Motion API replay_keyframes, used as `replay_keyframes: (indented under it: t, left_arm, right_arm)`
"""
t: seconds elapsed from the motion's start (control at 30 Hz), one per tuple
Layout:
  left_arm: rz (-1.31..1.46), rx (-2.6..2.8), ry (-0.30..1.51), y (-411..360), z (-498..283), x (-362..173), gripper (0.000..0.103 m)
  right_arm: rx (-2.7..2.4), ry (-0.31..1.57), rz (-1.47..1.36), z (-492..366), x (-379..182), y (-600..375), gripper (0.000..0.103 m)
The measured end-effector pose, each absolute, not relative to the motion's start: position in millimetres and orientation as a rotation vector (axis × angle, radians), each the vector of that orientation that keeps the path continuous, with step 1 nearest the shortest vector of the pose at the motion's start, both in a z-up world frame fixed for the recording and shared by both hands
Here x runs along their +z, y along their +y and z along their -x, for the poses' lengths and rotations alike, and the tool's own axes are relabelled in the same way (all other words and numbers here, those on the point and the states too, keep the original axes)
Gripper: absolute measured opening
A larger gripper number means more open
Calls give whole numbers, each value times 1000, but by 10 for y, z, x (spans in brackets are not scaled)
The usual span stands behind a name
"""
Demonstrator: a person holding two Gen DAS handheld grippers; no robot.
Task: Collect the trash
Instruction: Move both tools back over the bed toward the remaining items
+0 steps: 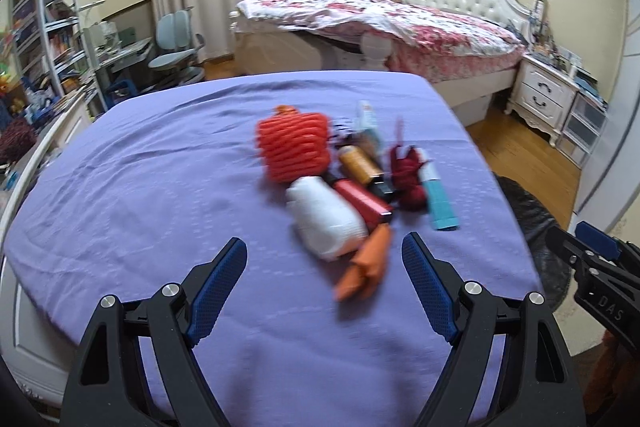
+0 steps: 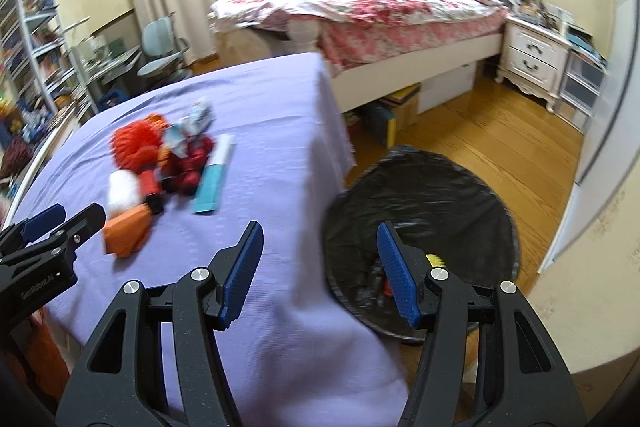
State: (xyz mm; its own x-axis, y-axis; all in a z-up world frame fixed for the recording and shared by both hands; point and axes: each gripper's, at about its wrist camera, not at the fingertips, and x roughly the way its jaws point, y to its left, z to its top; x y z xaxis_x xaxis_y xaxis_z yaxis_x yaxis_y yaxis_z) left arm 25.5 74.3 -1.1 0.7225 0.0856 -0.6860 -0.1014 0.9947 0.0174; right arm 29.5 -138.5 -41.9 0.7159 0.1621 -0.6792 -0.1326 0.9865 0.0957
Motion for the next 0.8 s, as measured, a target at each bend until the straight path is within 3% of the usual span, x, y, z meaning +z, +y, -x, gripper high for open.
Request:
replay_keyframes:
  t: [0.8]
  left_arm:
    - [108,277,777,1864,-62,-207,80]
  right_arm:
    - [387,791,124,-211,-440,94,58]
